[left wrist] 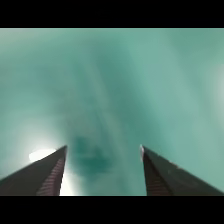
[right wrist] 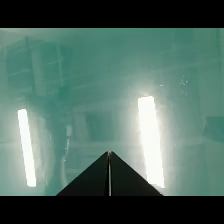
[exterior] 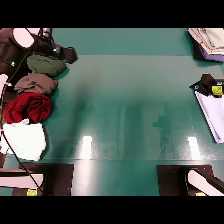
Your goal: Fold the shirts.
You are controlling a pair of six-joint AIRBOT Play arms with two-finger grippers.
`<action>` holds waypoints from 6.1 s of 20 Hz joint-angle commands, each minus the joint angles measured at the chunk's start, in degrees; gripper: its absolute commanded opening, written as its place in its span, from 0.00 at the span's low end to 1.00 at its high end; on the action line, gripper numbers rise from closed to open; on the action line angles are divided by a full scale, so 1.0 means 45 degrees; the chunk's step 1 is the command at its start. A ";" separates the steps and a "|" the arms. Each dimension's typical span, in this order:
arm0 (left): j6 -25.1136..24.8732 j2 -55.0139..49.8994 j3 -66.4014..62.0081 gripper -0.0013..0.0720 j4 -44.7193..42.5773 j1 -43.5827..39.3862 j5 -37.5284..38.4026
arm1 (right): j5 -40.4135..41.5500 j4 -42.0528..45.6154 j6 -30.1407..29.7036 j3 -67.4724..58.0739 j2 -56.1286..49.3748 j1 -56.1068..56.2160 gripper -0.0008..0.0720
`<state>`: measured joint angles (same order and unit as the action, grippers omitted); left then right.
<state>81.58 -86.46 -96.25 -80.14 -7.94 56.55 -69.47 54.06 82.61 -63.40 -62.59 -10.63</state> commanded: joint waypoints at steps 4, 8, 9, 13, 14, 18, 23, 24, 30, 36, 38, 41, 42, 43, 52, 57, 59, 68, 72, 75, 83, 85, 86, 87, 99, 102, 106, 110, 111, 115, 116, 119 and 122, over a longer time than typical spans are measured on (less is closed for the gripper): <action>0.0884 -0.2380 0.0000 0.76 -0.2584 0.2288 -0.1375 | 0.0112 0.0000 0.0005 -0.0005 -0.0005 0.0015 0.04; 0.0879 -0.3483 -0.0010 0.76 -0.2589 0.3220 -0.3021 | 0.0073 0.0000 0.0005 0.0005 -0.0005 0.0015 0.04; 0.0869 -0.3691 -0.0010 0.76 -0.2594 0.3347 -0.3240 | 0.0078 0.0000 0.0005 0.0005 -0.0005 0.0015 0.04; 0.0782 -0.4444 -0.0010 0.76 -0.2594 0.3444 -0.3993 | 0.0223 -0.0024 0.0010 0.0476 0.0000 0.0015 0.04; 0.0782 -0.4488 -0.0010 0.71 -0.2594 0.3439 -0.4260 | 0.0199 -0.0024 0.0010 0.0743 0.0000 0.0015 0.04; 0.0782 -0.4274 -0.0996 0.05 -0.2322 0.3439 -0.3410 | 0.0233 -0.0015 0.0010 0.1156 0.0005 0.0010 0.04; 0.0029 -0.2642 -0.4274 0.05 0.0087 0.3104 -0.1345 | 0.0257 -0.0015 0.0005 -0.0505 0.0005 0.0010 0.04; -0.0957 -0.1991 -0.4915 0.05 0.1234 0.2856 -0.1078 | 0.0301 -0.0019 0.0005 -0.1146 0.0000 0.0010 0.04; -0.4381 0.1870 -0.4988 0.05 0.7995 0.0554 0.1399 | 0.0442 -0.0024 0.0010 -0.4605 0.0005 0.0010 0.04; -0.4522 0.3055 -0.3138 0.05 0.8072 -0.2346 0.3832 | -0.0102 -0.0034 0.0005 -0.6154 0.0010 0.0015 0.04; -0.4561 0.2968 -0.1860 0.05 0.7655 -0.2812 0.3857 | -0.0437 -0.0034 0.0005 -0.6110 0.0044 0.0015 0.04; -0.4454 0.2531 0.0393 0.05 0.6319 -0.2851 0.3662 | -0.1132 -0.0015 0.0005 -0.6115 0.0034 0.0010 0.04; -0.4002 0.2331 0.0996 0.05 0.5469 -0.2851 0.3395 | -0.1273 -0.0010 0.0005 -0.6115 0.0034 0.0010 0.04; -0.3444 0.2132 0.1452 0.21 0.4449 -0.2851 0.3152 | -0.1321 -0.0015 0.0000 -0.6115 0.0034 0.0015 0.04; -0.0117 0.2681 0.2939 0.98 0.2754 -0.1273 0.6081 | -0.1331 0.0010 -0.0141 -0.6115 0.0034 0.0010 0.04; 0.0170 0.3847 0.7839 0.98 0.3551 -0.2589 0.3706 | -0.1268 0.0019 -0.0175 -0.6110 0.0024 0.0010 0.04; 0.0131 0.3842 0.9015 0.98 0.4255 -0.3439 0.2458 | -0.1268 0.0024 -0.0180 -0.6110 0.0024 0.0010 0.04; 0.0879 0.3405 0.9787 0.92 0.4085 -0.4745 -0.0049 | -0.1559 0.0015 -0.0180 -0.6110 0.0024 0.0010 0.04; 0.0772 0.3468 0.9656 0.05 0.4075 -0.4702 0.0355 | -0.1831 0.0015 -0.0175 -0.6110 0.0029 0.0010 0.04; 0.0777 0.4303 0.7941 0.05 0.2623 -0.4454 0.2361 | -0.2205 0.0010 -0.0175 -0.6101 0.0024 0.0015 0.04; 0.0777 0.7111 0.3225 0.05 0.0267 -0.3303 0.3915 | -0.2720 -0.0131 -0.0170 -0.0816 0.0019 0.2385 0.75; 0.0782 0.7106 0.3201 0.05 0.0214 -0.3303 0.4002 | -0.1535 -0.0136 -0.0170 0.1311 -0.0185 0.3725 0.75; 0.0787 0.7072 0.3201 0.05 0.0214 -0.3303 0.4022 | -0.0913 -0.0219 -0.0170 0.2215 -0.0461 0.4454 0.75; 0.0787 0.7053 0.3206 0.05 0.0219 -0.3303 0.4027 | -0.0423 -0.0563 -0.0175 0.2846 -0.0831 0.5085 0.75; 0.0884 0.7062 0.3196 0.05 0.0107 -0.3303 0.4391 | 0.2555 -0.2263 -0.1039 0.1472 -0.4852 0.8704 0.06; 0.0903 0.7057 0.2161 0.05 -0.1477 -0.3303 0.4192 | 0.2322 -0.1316 -0.1025 -0.0029 -0.3847 0.7776 0.04; 0.0884 0.7057 -0.1763 0.05 -0.3162 -0.3303 0.3939 | 0.2749 -0.1326 -0.0986 -0.3259 -0.1214 0.5022 0.04; 0.0894 0.7116 -0.5299 0.05 -0.3045 -0.3308 0.2914 | 0.3813 -0.1326 -0.1001 -0.6766 0.0962 0.2278 0.04; 0.0894 0.7281 -0.5561 0.05 -0.2905 -0.3303 0.2487 | 0.3847 -0.1321 -0.1010 -0.7480 0.1365 0.1729 0.04; 0.0884 0.8000 -0.5557 0.05 -0.1112 -0.3308 0.1282 | 0.3735 -0.1321 -0.1103 -0.9627 0.2783 -0.0170 0.04; 0.0879 0.8170 -0.5576 0.05 -0.0335 -0.3308 0.1049 | 0.3740 -0.1321 -0.1273 -1.0059 0.3031 -0.0515 0.04; 0.0874 0.8238 -0.5595 0.05 0.1773 -0.3308 0.0563 | 0.3570 -0.1321 -0.1370 -1.1366 0.3444 -0.1273 0.04; 0.0884 0.8238 -0.5508 0.05 0.3317 -0.3308 0.0971 | 0.2628 -0.1345 -0.1365 -1.2400 0.3356 -0.1880 0.04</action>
<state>85.58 -49.69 -121.05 -74.06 -22.83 60.84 -54.46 48.40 76.71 -114.52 -48.14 -16.12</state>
